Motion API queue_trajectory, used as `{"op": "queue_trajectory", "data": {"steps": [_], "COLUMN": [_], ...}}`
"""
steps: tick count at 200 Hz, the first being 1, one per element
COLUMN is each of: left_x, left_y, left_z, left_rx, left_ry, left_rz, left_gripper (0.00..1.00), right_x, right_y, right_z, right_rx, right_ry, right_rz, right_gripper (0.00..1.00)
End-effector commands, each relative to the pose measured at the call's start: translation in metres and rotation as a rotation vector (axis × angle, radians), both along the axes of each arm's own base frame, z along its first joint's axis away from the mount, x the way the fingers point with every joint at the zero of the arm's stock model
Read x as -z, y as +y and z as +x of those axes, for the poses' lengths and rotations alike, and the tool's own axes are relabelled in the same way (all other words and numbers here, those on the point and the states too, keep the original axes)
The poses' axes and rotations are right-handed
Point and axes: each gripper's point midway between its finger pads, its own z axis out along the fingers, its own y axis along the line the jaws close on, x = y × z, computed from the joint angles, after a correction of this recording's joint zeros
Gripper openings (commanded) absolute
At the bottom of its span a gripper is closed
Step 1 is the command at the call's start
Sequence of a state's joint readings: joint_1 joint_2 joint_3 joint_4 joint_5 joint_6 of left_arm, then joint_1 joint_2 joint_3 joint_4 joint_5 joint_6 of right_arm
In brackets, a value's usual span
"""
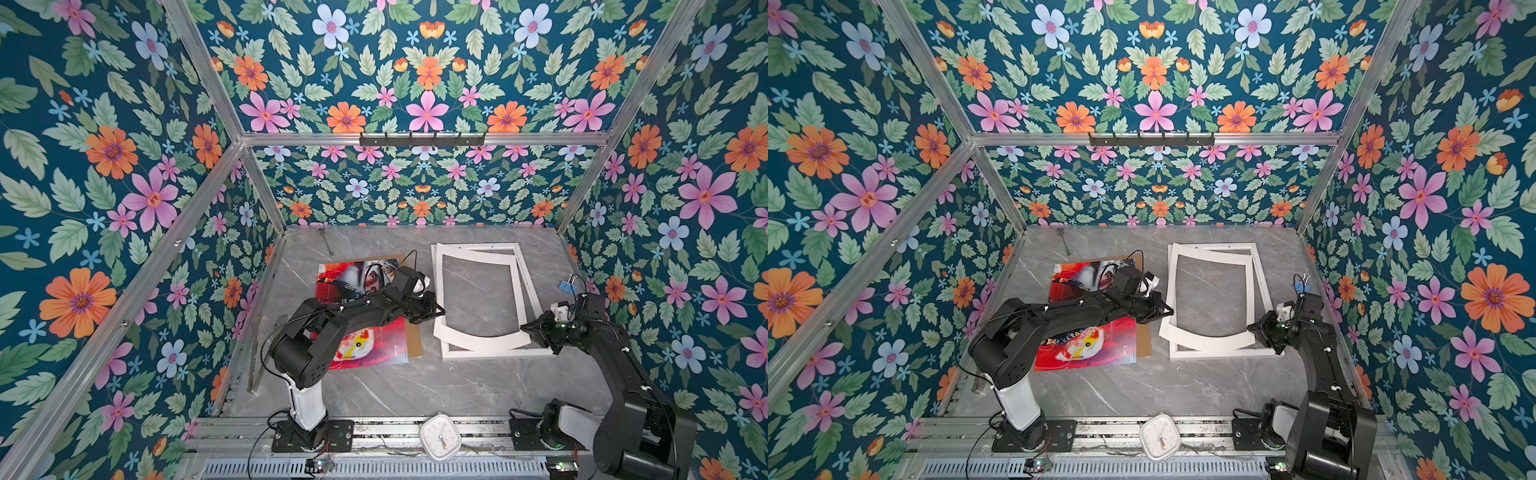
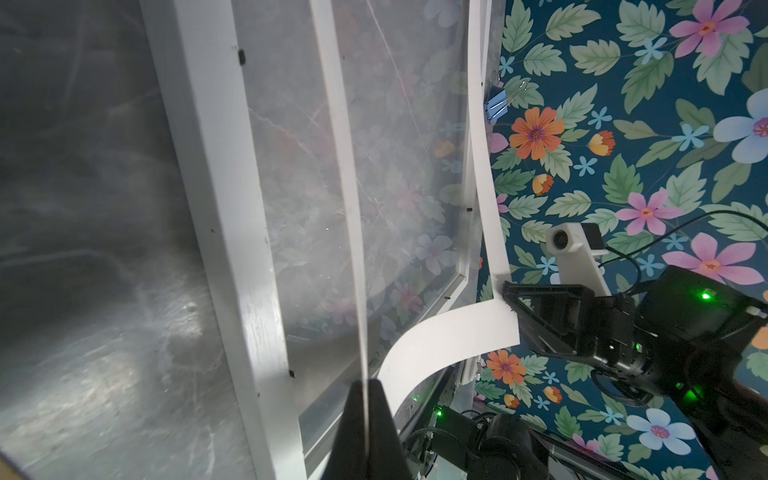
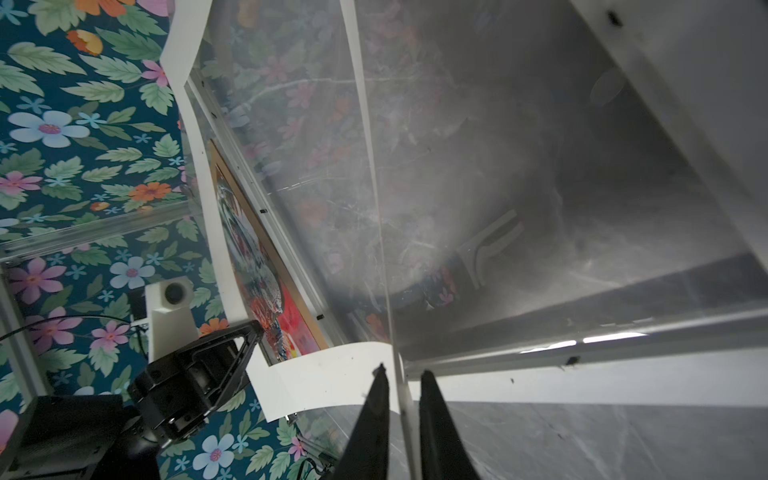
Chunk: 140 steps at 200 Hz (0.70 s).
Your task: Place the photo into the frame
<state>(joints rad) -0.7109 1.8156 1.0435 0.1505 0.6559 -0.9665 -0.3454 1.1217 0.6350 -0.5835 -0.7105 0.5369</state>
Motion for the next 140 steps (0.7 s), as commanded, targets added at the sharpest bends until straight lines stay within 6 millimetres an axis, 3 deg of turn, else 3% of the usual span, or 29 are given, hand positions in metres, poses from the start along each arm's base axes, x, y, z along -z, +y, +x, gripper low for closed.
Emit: {"op": "queue_trajectory", "data": {"steps": [1,43,140], "left_x": [-0.011,-0.017,-0.005], "left_y": [-0.009,-0.016,-0.025], "left_z": [0.007,0.008,0.008], "left_rx": [-0.008,-0.024,-0.04], "left_ry": [-0.035,-0.054,-0.05], "left_rz": [-0.04,-0.054,-0.056], "left_gripper": [0.0,0.0,0.0], "right_x": [-0.011,-0.022,-0.02], "right_y": [0.002,-0.005,-0.021], "right_z": [0.006,0.012,0.035], "right_rx": [0.01,0.025,0.002], "right_ry": [-0.061,-0.099,-0.072], "right_rz": [0.045,0.011,-0.048], "right_gripper": [0.16,0.08,0.07]}}
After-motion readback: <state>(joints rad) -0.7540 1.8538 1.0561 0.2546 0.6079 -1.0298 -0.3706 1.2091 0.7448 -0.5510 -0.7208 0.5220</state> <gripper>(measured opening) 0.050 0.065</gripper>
